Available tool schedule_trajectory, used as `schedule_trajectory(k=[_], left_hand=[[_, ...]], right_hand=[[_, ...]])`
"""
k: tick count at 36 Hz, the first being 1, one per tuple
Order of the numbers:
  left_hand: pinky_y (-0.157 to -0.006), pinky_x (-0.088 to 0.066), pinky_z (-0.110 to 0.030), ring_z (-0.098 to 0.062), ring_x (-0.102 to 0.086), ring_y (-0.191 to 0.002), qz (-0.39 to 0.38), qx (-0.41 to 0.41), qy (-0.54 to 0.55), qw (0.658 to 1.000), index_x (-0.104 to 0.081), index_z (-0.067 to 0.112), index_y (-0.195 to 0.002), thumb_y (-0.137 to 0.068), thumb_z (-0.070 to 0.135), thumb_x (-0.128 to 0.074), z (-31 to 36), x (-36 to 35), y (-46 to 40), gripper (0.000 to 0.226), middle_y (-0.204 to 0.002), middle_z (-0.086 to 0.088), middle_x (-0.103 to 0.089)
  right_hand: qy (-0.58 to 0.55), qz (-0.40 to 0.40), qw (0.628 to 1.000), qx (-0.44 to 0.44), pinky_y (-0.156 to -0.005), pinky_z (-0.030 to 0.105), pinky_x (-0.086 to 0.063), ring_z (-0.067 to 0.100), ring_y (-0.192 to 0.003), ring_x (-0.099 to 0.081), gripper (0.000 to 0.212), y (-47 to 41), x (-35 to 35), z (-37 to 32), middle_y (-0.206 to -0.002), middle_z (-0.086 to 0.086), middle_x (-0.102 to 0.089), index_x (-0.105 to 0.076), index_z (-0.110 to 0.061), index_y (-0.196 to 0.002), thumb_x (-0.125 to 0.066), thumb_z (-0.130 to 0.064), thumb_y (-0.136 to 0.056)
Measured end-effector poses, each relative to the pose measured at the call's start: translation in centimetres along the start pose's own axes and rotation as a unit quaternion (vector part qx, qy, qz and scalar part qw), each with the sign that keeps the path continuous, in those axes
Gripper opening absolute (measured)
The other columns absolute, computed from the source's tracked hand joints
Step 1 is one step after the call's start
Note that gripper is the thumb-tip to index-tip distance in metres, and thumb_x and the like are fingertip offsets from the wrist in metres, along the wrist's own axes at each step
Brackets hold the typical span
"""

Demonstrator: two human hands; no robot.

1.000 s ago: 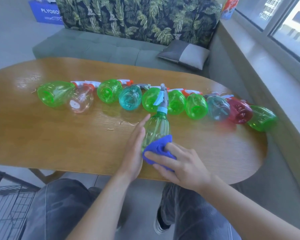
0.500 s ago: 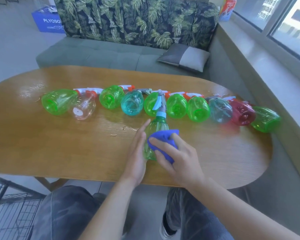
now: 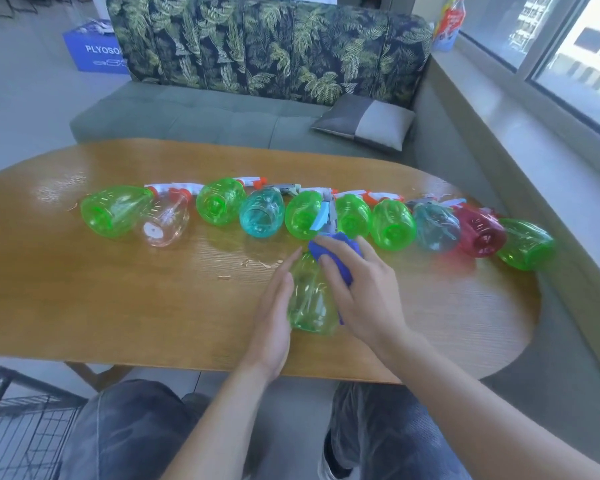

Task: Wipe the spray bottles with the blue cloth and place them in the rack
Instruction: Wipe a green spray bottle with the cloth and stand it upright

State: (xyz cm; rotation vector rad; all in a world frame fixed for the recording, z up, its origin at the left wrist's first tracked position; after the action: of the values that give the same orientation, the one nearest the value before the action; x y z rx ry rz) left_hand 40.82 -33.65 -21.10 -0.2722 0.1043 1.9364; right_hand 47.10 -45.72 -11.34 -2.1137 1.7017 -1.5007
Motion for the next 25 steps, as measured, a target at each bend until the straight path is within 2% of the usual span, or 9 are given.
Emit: schedule_trajectory(k=[3,6,8,10,14,17,20,23,25], left_hand=[[-0.131,-0.025,-0.059,-0.015,-0.038,-0.158,0.001,0.013,0.031,0.999,-0.057,0.049,-0.151,-0.108,0.054,-0.046,-0.2,0.2,-0.1,0.044,-0.164,0.014,-0.050],[-0.125,-0.037,-0.059,-0.021,-0.048,-0.153,0.011,0.032,0.078,0.996,-0.056,0.048,-0.151,-0.110,0.051,-0.047,-0.3,0.5,0.0,0.042,-0.163,0.006,-0.053],[-0.122,-0.041,-0.053,-0.019,-0.051,-0.150,0.016,0.032,0.085,0.996,-0.057,0.049,-0.151,-0.113,0.049,-0.046,-0.1,0.5,0.1,0.039,-0.162,0.011,-0.053],[-0.126,-0.036,-0.050,-0.014,-0.046,-0.153,0.017,0.015,0.067,0.997,-0.057,0.046,-0.151,-0.113,0.047,-0.046,0.2,0.5,0.1,0.040,-0.161,0.020,-0.052],[-0.124,-0.028,-0.028,0.014,-0.037,-0.149,0.016,-0.010,0.005,1.000,-0.055,0.039,-0.153,-0.109,0.043,-0.042,0.7,0.3,0.3,0.046,-0.156,0.034,-0.051],[-0.126,-0.025,-0.031,0.013,-0.034,-0.151,0.003,-0.017,-0.018,1.000,-0.053,0.039,-0.155,-0.113,0.046,-0.042,0.8,0.0,0.5,0.043,-0.158,0.034,-0.049],[-0.133,-0.022,-0.044,0.004,-0.034,-0.155,0.005,-0.013,-0.012,1.000,-0.055,0.041,-0.154,-0.109,0.049,-0.041,0.8,0.0,0.5,0.048,-0.160,0.029,-0.049],[-0.132,-0.025,-0.056,-0.007,-0.035,-0.158,-0.004,-0.004,0.025,1.000,-0.056,0.047,-0.152,-0.100,0.069,-0.054,0.9,-0.1,0.6,0.056,-0.163,0.023,-0.048],[-0.130,-0.029,-0.056,-0.008,-0.039,-0.156,-0.011,-0.015,0.027,0.999,-0.054,0.045,-0.153,-0.090,0.070,-0.069,1.2,-0.2,0.8,0.069,-0.163,0.021,-0.048]], right_hand=[[0.021,0.002,0.999,0.045,-0.056,0.039,-0.053,0.021,-0.068,-0.056,0.034,1.2,-0.7,-1.3,-0.095,0.001,-0.056,-0.073,-0.028,-0.128,-0.051,-0.039,-0.103],[0.045,-0.004,0.992,0.120,-0.048,0.038,-0.050,0.021,-0.071,-0.056,0.028,2.9,-1.2,-2.8,-0.091,0.004,-0.056,-0.075,-0.029,-0.123,-0.055,-0.034,-0.104],[0.052,-0.014,0.985,0.164,-0.043,0.037,-0.046,0.019,-0.070,-0.052,0.026,4.0,-1.4,-3.4,-0.086,0.002,-0.050,-0.075,-0.031,-0.122,-0.056,-0.033,-0.105],[0.061,-0.030,0.976,0.205,-0.040,0.034,-0.041,0.016,-0.069,-0.047,0.025,5.3,-1.5,-3.8,-0.083,0.000,-0.046,-0.077,-0.030,-0.120,-0.059,-0.031,-0.103],[0.070,-0.065,0.961,0.259,-0.038,0.028,-0.033,0.013,-0.071,-0.045,0.025,7.2,-1.6,-4.1,-0.087,-0.004,-0.041,-0.078,-0.030,-0.119,-0.059,-0.029,-0.102],[0.057,-0.065,0.960,0.265,-0.039,0.029,-0.034,0.015,-0.068,-0.047,0.024,7.2,-0.7,-3.9,-0.082,-0.002,-0.047,-0.078,-0.030,-0.118,-0.060,-0.029,-0.103],[0.028,-0.031,0.971,0.235,-0.047,0.024,-0.037,0.014,-0.069,-0.047,0.024,6.5,0.7,-3.3,-0.084,-0.002,-0.049,-0.076,-0.030,-0.120,-0.058,-0.032,-0.105],[-0.050,0.011,0.992,0.117,-0.064,0.022,-0.047,0.010,-0.073,-0.053,0.025,5.1,1.9,-1.1,-0.098,-0.009,-0.055,-0.070,-0.029,-0.126,-0.056,-0.034,-0.105],[-0.094,0.024,0.995,0.023,-0.072,0.022,-0.048,0.009,-0.079,-0.057,0.028,4.3,2.1,0.6,-0.101,-0.006,-0.059,-0.072,-0.028,-0.126,-0.057,-0.035,-0.103]])
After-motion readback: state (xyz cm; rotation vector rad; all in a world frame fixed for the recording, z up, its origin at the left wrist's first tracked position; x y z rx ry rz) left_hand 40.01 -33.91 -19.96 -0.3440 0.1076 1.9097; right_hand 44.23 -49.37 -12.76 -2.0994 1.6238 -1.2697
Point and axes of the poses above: each hand's wrist, its own y-axis away from the middle knuckle, its own x-axis out of the back of the hand, z = x × y, the point moved 9 cm from there along -y, towards the middle knuckle
